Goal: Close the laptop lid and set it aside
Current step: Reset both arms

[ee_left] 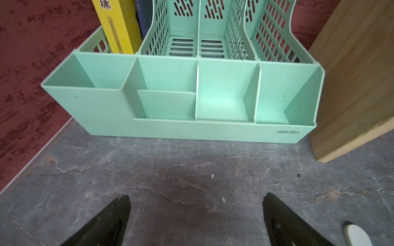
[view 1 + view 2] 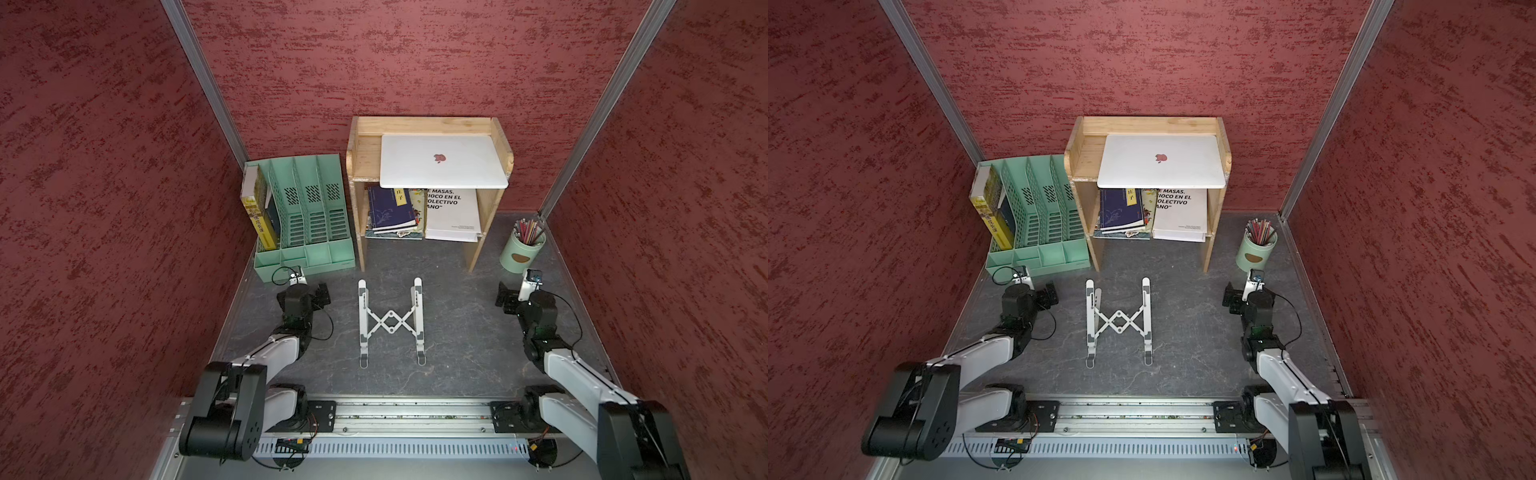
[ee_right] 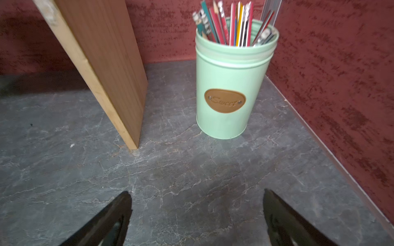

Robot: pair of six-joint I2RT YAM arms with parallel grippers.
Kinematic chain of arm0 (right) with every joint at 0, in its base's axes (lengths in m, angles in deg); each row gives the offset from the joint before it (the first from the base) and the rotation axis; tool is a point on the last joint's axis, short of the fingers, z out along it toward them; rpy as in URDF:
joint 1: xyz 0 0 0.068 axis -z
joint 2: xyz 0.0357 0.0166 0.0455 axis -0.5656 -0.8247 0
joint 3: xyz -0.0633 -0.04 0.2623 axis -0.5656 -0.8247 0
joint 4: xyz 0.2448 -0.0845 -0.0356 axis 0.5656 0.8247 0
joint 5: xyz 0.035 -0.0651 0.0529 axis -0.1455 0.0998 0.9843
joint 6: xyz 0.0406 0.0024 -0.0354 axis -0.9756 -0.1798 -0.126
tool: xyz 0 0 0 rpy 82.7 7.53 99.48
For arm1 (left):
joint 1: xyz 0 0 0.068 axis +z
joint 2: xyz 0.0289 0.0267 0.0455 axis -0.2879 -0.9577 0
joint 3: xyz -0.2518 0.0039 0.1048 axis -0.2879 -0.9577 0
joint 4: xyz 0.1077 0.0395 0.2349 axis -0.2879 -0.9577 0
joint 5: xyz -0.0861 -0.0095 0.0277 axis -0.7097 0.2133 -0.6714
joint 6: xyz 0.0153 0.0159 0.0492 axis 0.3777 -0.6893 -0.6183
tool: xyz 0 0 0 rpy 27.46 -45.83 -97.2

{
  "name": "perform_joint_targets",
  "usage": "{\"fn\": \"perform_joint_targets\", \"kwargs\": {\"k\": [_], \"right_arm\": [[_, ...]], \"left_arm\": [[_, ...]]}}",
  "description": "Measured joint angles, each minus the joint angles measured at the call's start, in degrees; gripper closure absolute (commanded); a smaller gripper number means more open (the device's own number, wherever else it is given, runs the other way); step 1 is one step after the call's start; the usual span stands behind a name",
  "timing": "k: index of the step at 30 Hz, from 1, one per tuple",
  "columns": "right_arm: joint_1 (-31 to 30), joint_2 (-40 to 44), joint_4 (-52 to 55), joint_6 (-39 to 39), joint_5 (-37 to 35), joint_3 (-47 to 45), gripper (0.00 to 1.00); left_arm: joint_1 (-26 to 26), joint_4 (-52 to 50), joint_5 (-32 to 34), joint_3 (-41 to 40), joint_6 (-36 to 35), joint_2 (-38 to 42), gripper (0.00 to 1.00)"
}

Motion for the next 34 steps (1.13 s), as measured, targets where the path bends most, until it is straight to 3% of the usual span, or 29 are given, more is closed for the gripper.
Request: {"fn": "perform_joint_targets", "kwargs": {"k": [7,9,12,17,34], "right_arm": [[0.0,-18.64,-20.48,1.73,3.78,1.51,0.02],[-0.02,-24.0,-26.12,2.25,4.48,1.73,0.02],[0.0,-26.64,-25.38,2.49,4.81,3.48,0.01],[0.0,-26.64,-24.9,2.49,5.22,8.11,0.02],[0.0,-26.62,-24.59,2.49,5.29,8.22,0.01]], "left_arm": [[2.93,25.92,-6.1,-1.36,-3.28,-14.16,0.0],[2.97,26.62,-7.17,-1.36,-3.56,-16.33,0.0],[3.58,25.07,-8.76,1.36,-3.58,-16.55,0.0],[4.22,24.87,-8.94,4.57,-3.37,-16.46,0.0],[3.23,23.56,-7.61,4.55,-3.5,-16.46,0.0]]}}
